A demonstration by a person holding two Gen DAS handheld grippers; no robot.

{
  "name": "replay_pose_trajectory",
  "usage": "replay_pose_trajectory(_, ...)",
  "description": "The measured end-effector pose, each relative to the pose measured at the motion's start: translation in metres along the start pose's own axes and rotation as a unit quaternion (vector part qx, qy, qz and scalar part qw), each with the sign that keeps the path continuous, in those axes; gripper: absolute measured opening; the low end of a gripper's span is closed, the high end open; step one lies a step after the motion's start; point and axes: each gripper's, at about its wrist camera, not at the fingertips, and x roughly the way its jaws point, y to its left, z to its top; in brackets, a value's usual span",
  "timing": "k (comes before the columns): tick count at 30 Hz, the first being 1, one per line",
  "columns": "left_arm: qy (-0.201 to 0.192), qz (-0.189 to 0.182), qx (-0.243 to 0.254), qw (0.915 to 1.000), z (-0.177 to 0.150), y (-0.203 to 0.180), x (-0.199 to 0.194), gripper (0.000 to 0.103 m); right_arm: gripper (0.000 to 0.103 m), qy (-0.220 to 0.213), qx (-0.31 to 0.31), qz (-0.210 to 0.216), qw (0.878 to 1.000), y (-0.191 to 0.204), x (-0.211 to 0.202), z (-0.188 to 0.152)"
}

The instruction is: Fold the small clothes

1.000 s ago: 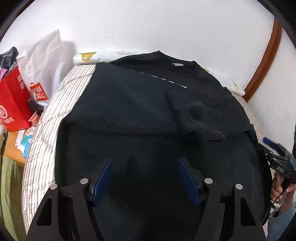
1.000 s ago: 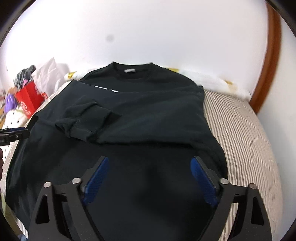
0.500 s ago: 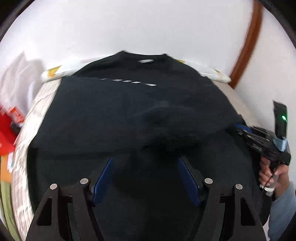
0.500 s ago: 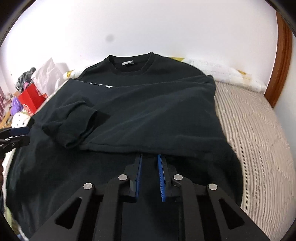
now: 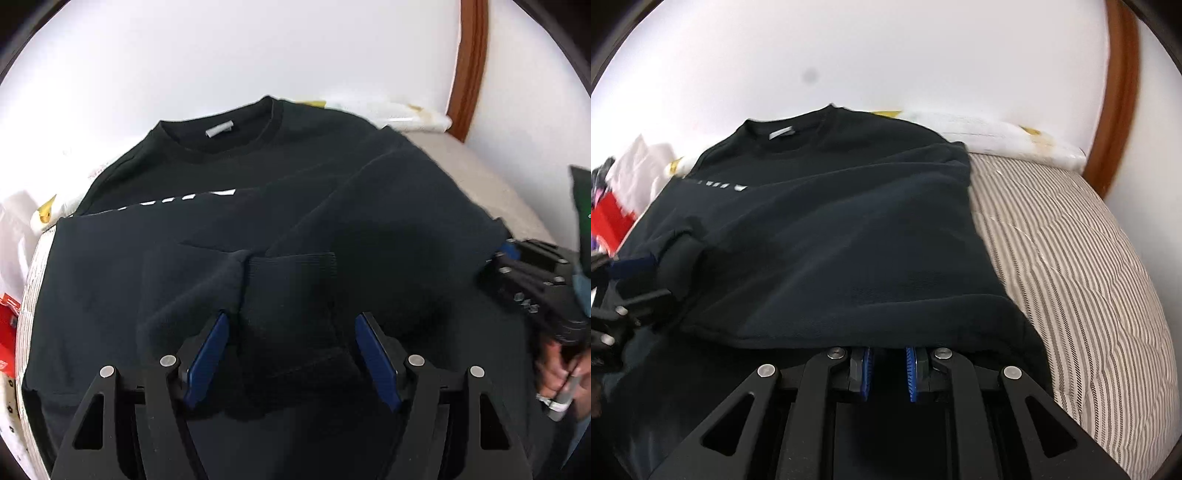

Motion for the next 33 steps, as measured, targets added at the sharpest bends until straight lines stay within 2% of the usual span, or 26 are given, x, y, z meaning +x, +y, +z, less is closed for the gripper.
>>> replay_pose_trajectory(2,0.002,0.012,0.002,0.9999,0.0,-0.002,0.006,0.069,0.013,0.002,0.002,-0.017,1.0,-0.003,0.002,0.0)
replay_pose_trajectory(5,0.0,0.027,0.01,0.9996,-0.001,-0.008,0.014,0.076,0.013,0.002,0.016,0.0,1.0,-0.011,0.004,-0.001)
replay_pose_trajectory(8,-0.005,0.051,0.024,0.9984,0.0,-0.015,0.02,0.079,0.013,0.001,0.015,-0.002,1.0,-0.01,0.004,-0.002)
replay_pose_trajectory(12,-0.006,0.052,0.008,0.9986,0.003,-0.013,0.026,0.081,0.013,0.001,0.014,-0.003,1.0,-0.008,0.004,-0.002)
replay_pose_trajectory(13,-0.007,0.05,0.005,0.9987,0.004,-0.012,0.027,0.078,0.013,0.001,0.015,-0.003,1.0,-0.009,0.004,-0.002)
replay_pose_trajectory(14,-0.009,0.049,0.002,0.9988,0.004,-0.01,0.026,0.068,0.013,0.001,0.014,-0.003,1.0,-0.009,0.004,-0.002)
replay_pose_trajectory(15,-0.011,0.054,0.003,0.9985,0.004,-0.009,0.025,0.064,0.013,0.001,0.013,-0.004,1.0,-0.008,0.004,-0.002)
replay_pose_trajectory(17,-0.005,0.052,0.007,0.9986,0.006,-0.003,0.019,0.041,0.013,0.001,0.012,-0.004,1.0,-0.008,0.004,-0.002)
replay_pose_trajectory(19,-0.001,0.03,-0.006,0.9995,0.009,0.011,0.01,0.029,0.013,0.004,0.011,-0.002,1.0,-0.009,0.003,-0.002)
replay_pose_trajectory(22,-0.018,0.001,-0.05,0.9986,0.012,0.051,-0.012,0.017,0.013,0.014,0.008,-0.008,1.0,-0.009,0.001,-0.001)
replay_pose_trajectory(28,-0.034,-0.025,-0.151,0.9876,-0.003,0.147,-0.038,0.017,0.017,0.038,-0.02,-0.029,0.999,-0.002,-0.019,-0.009)
replay_pose_trajectory(30,-0.025,-0.041,-0.189,0.9808,-0.016,0.176,-0.038,0.022,0.017,0.04,-0.029,-0.032,0.998,0.0,-0.029,-0.014)
replay_pose_trajectory(32,-0.028,-0.031,-0.211,0.9766,-0.028,0.191,-0.041,0.035,0.018,0.042,-0.035,-0.035,0.998,0.001,-0.036,-0.017)
replay_pose_trajectory(33,-0.03,-0.027,-0.216,0.9757,-0.033,0.197,-0.041,0.035,0.018,0.043,-0.038,-0.036,0.998,0.002,-0.039,-0.019)
